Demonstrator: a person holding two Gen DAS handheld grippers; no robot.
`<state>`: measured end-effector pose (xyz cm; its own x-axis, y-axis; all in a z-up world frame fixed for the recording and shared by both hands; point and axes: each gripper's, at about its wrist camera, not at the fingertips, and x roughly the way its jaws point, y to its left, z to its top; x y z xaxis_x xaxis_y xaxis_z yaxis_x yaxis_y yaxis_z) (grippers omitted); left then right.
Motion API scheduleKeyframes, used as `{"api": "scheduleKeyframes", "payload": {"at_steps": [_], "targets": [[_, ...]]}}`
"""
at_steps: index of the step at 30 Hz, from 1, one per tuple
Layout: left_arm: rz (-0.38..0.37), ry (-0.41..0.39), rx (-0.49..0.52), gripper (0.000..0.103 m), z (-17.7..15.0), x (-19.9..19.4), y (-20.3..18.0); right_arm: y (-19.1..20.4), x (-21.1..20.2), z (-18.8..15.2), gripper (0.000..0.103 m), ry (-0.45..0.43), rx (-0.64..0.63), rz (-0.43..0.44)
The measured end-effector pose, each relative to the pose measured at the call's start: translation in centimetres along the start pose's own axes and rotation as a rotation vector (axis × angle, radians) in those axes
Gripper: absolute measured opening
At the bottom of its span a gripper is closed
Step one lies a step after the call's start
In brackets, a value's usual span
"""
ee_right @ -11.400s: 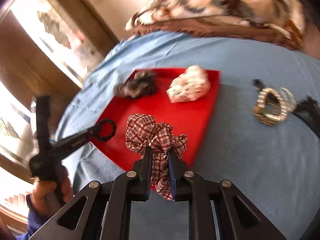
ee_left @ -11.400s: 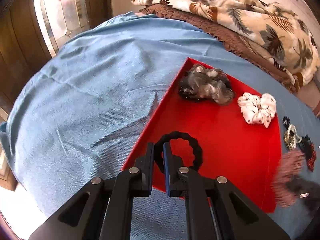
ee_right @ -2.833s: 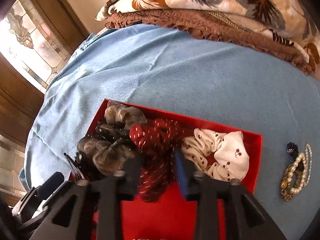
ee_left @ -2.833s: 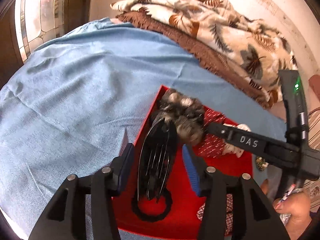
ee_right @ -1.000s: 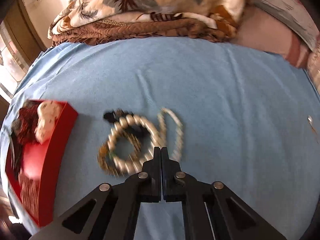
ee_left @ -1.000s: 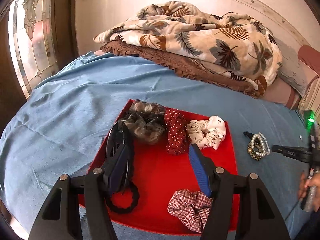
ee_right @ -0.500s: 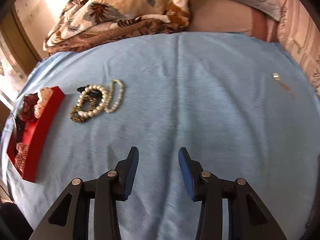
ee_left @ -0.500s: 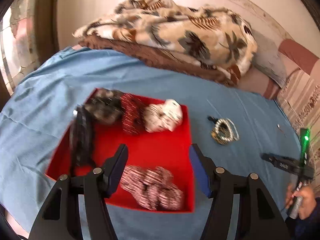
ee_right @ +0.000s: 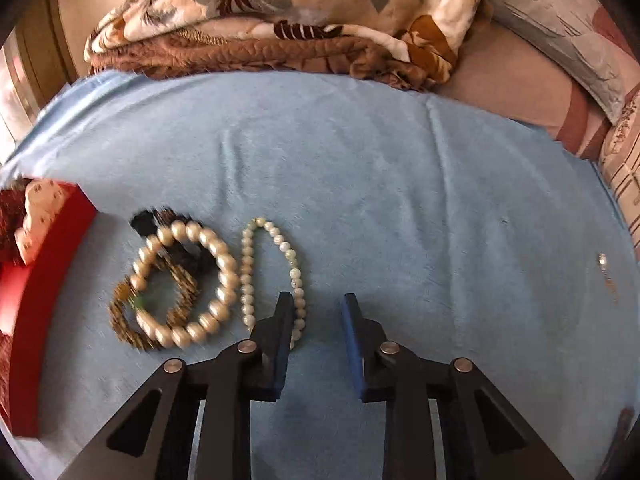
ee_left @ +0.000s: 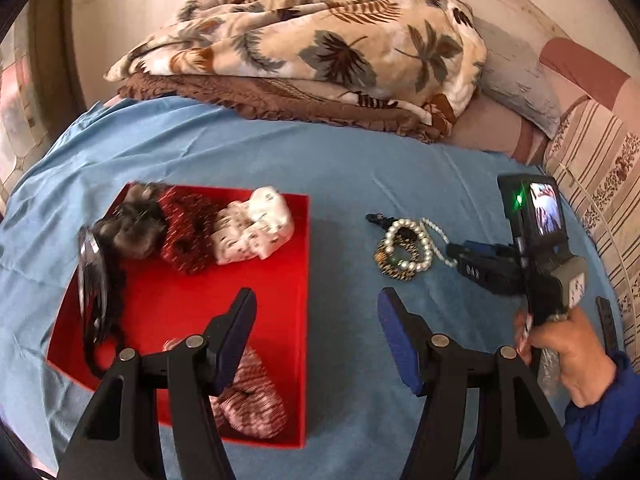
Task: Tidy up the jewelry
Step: 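Move both open grippers back to the pearl bracelets on the sheet, then grasp the green-bead pearl bracelet with the left gripper while the right grasps the long pearl strand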
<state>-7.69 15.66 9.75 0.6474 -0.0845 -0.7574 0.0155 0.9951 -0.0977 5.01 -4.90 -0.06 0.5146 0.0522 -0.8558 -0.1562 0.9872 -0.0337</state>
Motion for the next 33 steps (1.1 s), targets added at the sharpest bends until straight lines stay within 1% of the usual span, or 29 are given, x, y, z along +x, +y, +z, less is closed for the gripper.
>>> {"api": "scheduleKeyframes", "payload": {"at_steps": [3,5,7,10,11,12,14,16,18,19,20,21,22,23,24,26,27,28,30,33], "targets": [[-0.027,0.025,0.033,0.062,0.8,1.2,-1.6,-2.0,-1.1,-1.8,0.026,0.04,-0.02,-0.046],[-0.032,0.049,0.067,0.062,1.4,2.6,-2.9,-3.8,-2.3,-3.8,0.026,0.086,-0.001,-0.035],[-0.029,0.082,0.091,0.062,1.9,4.4,-4.0,-4.9,-3.6,-5.5,0.026,0.112,0.005,-0.019],[-0.032,0.128,0.099,0.062,3.0,7.2,-5.4,-5.9,-5.4,-8.1,0.028,0.124,0.009,-0.005],[-0.021,0.14,0.103,0.062,3.3,8.2,-5.9,-6.2,-5.7,-8.7,0.031,0.122,0.02,0.006],[-0.009,0.153,0.108,0.062,3.6,9.1,-6.3,-6.6,-5.9,-9.0,0.034,0.118,0.036,0.018],[0.003,0.19,0.116,0.062,4.2,11.3,-7.2,-7.3,-5.9,-9.1,0.035,0.115,0.067,0.048],[0.013,0.214,0.131,0.059,4.4,13.0,-7.8,-7.8,-5.7,-8.8,0.035,0.11,0.09,0.076],[0.035,0.225,0.157,0.059,4.5,14.4,-8.6,-8.0,-5.5,-8.8,0.035,0.102,0.09,0.09],[0.05,0.232,0.176,0.055,4.5,15.3,-9.0,-8.0,-5.4,-8.7,0.035,0.096,0.086,0.093],[0.061,0.243,0.19,0.049,4.4,15.9,-9.2,-8.0,-5.3,-8.7,0.035,0.092,0.083,0.093],[0.065,0.262,0.196,0.022,4.4,16.5,-9.3,-7.9,-5.3,-8.7,0.035,0.088,0.078,0.092],[0.072,0.266,0.191,0.01,4.4,16.8,-9.3,-7.8,-5.1,-8.5,0.035,0.083,0.07,0.089],[0.073,0.255,0.181,0.01,4.4,16.5,-9.3,-7.7,-5.0,-8.5,0.035,0.078,0.061,0.083],[0.052,0.247,0.163,0.009,4.5,16.1,-9.3,-7.5,-5.0,-8.4,0.032,0.071,0.049,0.076],[-0.013,0.223,0.128,0.009,4.9,14.3,-9.4,-7.1,-4.9,-8.2,0.024,0.065,0.027,0.06],[-0.048,0.212,0.114,0.009,5.0,13.3,-9.5,-6.9,-4.9,-8.0,0.022,0.064,0.023,0.058],[-0.094,0.201,0.103,0.009,5.3,12.1,-9.8,-6.9,-4.9,-8.0,0.022,0.064,0.023,0.059],[-0.151,0.18,0.102,0.009,5.3,9.9,-10.3,-7.1,-5.0,-8.1,0.018,0.065,0.025,0.063],[-0.249,0.153,0.109,0.009,4.5,6.0,-11.2,-7.4,-5.2,-8.3,0.015,0.073,0.042,0.072]]}}
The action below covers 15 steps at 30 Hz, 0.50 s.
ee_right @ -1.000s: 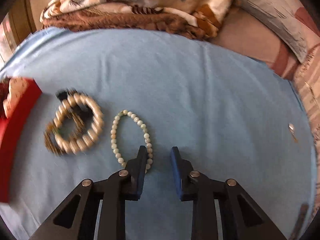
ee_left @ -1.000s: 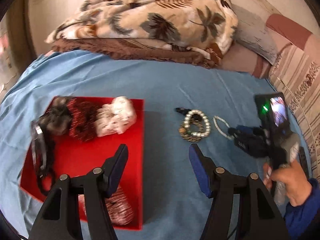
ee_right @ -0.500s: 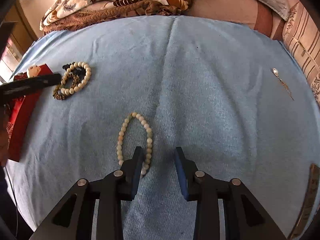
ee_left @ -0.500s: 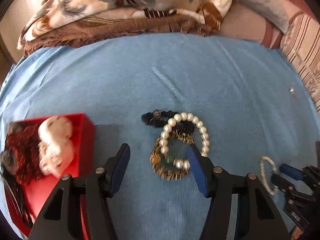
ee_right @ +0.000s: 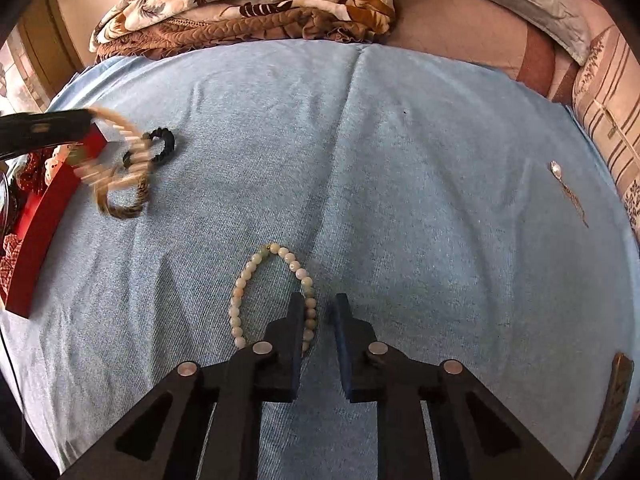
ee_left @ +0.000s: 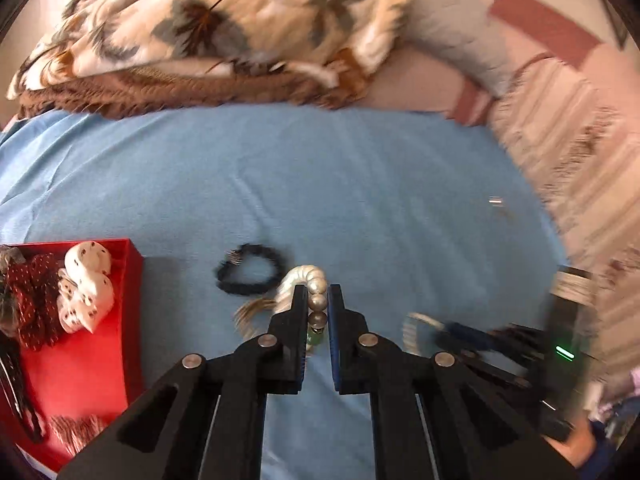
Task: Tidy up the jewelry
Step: 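Grasp the green-bead pearl bracelet with the left gripper while the right grasps the long pearl strand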
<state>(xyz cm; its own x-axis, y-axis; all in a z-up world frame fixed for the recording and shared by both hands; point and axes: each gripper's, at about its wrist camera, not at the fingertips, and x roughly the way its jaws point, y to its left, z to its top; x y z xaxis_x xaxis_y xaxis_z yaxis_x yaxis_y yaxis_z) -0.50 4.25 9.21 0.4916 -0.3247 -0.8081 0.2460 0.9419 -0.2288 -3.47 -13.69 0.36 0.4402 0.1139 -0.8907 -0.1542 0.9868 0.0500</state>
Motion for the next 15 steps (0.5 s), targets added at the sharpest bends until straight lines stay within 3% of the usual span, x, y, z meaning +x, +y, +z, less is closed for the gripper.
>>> {"api": "scheduleKeyframes", "payload": {"at_steps": [3,7,11,14,15], "targets": [[-0.075,0.019,0.002,0.009,-1.6,-0.9,-0.8,-0.4,0.0,-0.2,0.015,0.009,0.025,0.014],[0.009,0.063,-0.002,0.009,-4.0,0.0,-0.1,-0.8,-0.2,-0.7,0.015,0.01,0.055,0.026],[0.014,0.096,-0.065,0.01,-5.1,0.5,1.6,-1.1,-0.2,-0.8,0.015,0.015,0.075,0.039],[0.023,0.102,-0.051,0.022,-6.2,0.4,1.7,-1.3,-0.3,-0.9,0.015,0.019,0.091,0.05],[0.026,0.103,-0.04,0.033,-6.7,0.5,1.4,-1.3,-0.3,-0.9,0.016,0.02,0.092,0.052]]}}
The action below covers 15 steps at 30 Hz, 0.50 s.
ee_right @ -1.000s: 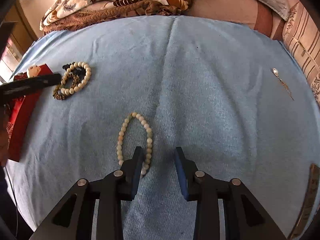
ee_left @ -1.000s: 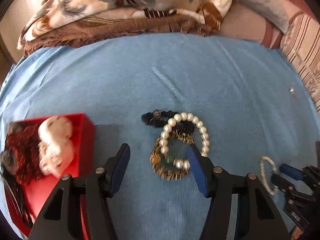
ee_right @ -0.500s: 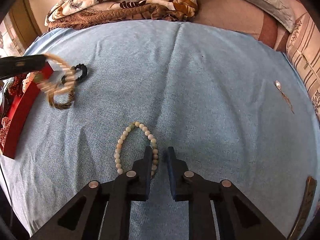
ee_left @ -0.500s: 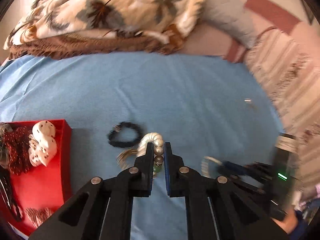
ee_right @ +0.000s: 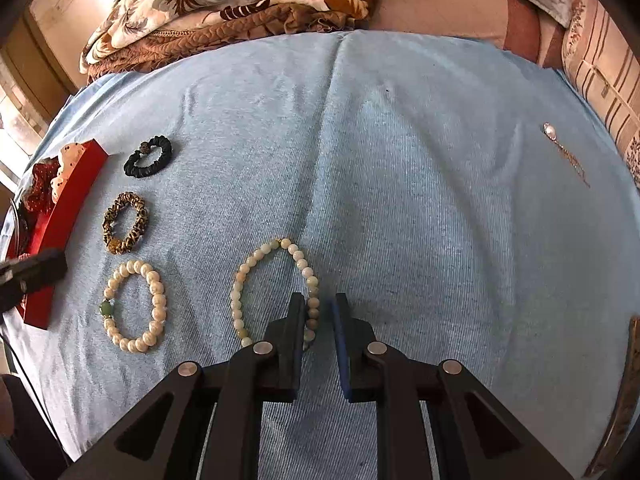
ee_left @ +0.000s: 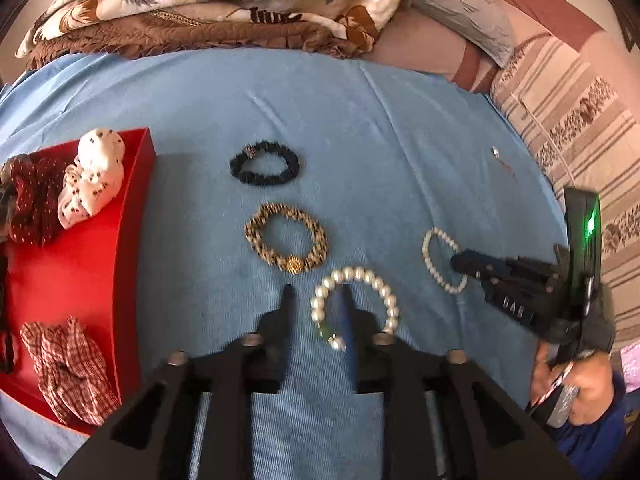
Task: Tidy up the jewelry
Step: 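Grasp the green-bead pearl bracelet with the left gripper while the right grasps the long pearl strand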
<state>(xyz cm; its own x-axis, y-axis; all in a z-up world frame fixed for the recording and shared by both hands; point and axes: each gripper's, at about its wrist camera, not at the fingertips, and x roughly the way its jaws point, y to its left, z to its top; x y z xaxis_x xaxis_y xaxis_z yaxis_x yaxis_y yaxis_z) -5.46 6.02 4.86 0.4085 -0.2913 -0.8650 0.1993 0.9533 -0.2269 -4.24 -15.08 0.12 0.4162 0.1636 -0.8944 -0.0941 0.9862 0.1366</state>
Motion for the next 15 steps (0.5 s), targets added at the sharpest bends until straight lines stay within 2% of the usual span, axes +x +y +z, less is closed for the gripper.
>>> {"api": "scheduleKeyframes", "payload": {"at_steps": [1,2,5,9,12,13,14,15], "targets": [[0.007,0.0,0.007,0.042,-0.3,0.3,-0.1,0.1,0.0,-0.1,0.016,-0.001,0.0,0.0],[0.018,-0.002,0.015,0.043,-0.5,0.5,-0.3,0.1,0.0,-0.1,0.018,-0.002,0.0,0.002],[0.06,0.005,0.066,0.043,-0.8,2.1,-1.4,0.1,0.1,-0.2,0.024,-0.006,0.005,0.018],[0.067,0.044,0.095,0.043,-1.3,4.6,-2.3,0.1,0.2,-0.3,0.024,-0.015,0.01,0.018],[0.11,0.014,0.12,0.043,-1.7,4.9,-3.2,0.1,0.2,-0.3,0.021,-0.022,0.014,0.02],[0.121,0.01,0.127,0.037,-1.7,5.0,-3.4,0.1,0.2,-0.2,0.017,-0.027,0.019,0.023],[0.126,0.007,0.135,0.025,-1.8,4.9,-3.6,-0.1,0.1,-0.1,0.01,-0.03,0.028,0.033],[0.114,0.012,0.136,0.009,-1.8,4.7,-3.7,-0.3,0.1,-0.1,0.007,-0.032,0.045,0.048]]}}
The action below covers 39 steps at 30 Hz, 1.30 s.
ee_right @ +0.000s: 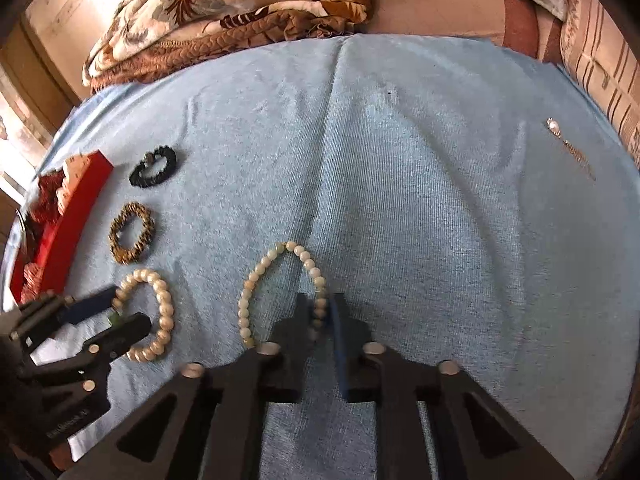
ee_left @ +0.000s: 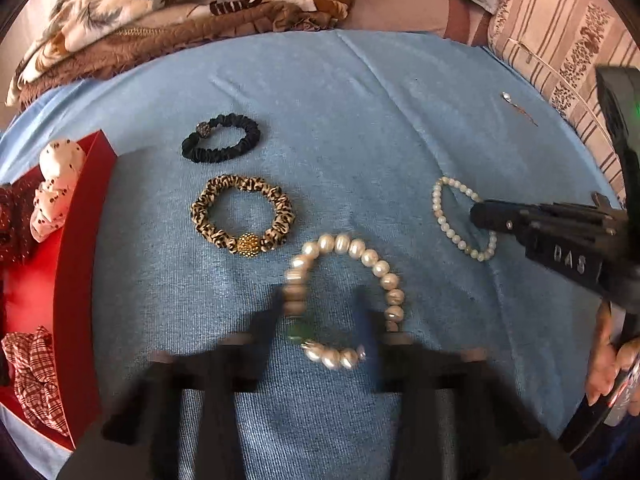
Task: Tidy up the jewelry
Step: 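Grasp the green-bead pearl bracelet with the left gripper while the right grasps the long pearl strand, then carry both pearl pieces into the red tray and open both grippers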
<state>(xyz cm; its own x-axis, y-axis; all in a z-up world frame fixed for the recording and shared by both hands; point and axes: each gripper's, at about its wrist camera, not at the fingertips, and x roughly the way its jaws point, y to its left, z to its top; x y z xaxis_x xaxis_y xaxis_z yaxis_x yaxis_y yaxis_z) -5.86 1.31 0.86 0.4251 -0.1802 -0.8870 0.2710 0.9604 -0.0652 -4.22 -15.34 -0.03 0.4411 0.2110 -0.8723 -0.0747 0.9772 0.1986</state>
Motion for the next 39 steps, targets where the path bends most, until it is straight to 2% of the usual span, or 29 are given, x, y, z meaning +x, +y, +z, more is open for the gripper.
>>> {"api": "scheduleKeyframes", "payload": {"at_steps": [2,5,12,16,22,34,39], "targets": [[-0.043,-0.005,-0.028,0.009,-0.1,-0.6,0.3,-0.7,-0.2,0.1,0.007,-0.007,0.048,0.047],[-0.047,-0.042,-0.04,0.009,-0.3,-2.1,0.5,-1.1,-0.7,0.3,0.007,-0.029,0.092,0.111],[-0.099,-0.123,-0.035,0.009,-0.6,-6.8,0.1,-0.2,-3.0,0.6,0.007,-0.138,0.083,0.187],[-0.13,-0.148,-0.049,0.009,-0.9,-9.0,0.4,0.7,-4.6,0.3,0.007,-0.205,0.055,0.174],[-0.126,-0.201,-0.082,0.009,-1.7,-12.4,2.0,1.2,-5.5,-0.6,0.007,-0.244,0.061,0.161],[-0.033,-0.314,-0.12,0.009,-4.0,-18.1,8.1,3.4,-7.3,-5.5,0.007,-0.228,0.083,0.098],[0.003,-0.345,-0.143,0.009,-4.8,-19.4,11.4,4.2,-9.5,-5.7,0.007,-0.238,0.08,0.078]]}}
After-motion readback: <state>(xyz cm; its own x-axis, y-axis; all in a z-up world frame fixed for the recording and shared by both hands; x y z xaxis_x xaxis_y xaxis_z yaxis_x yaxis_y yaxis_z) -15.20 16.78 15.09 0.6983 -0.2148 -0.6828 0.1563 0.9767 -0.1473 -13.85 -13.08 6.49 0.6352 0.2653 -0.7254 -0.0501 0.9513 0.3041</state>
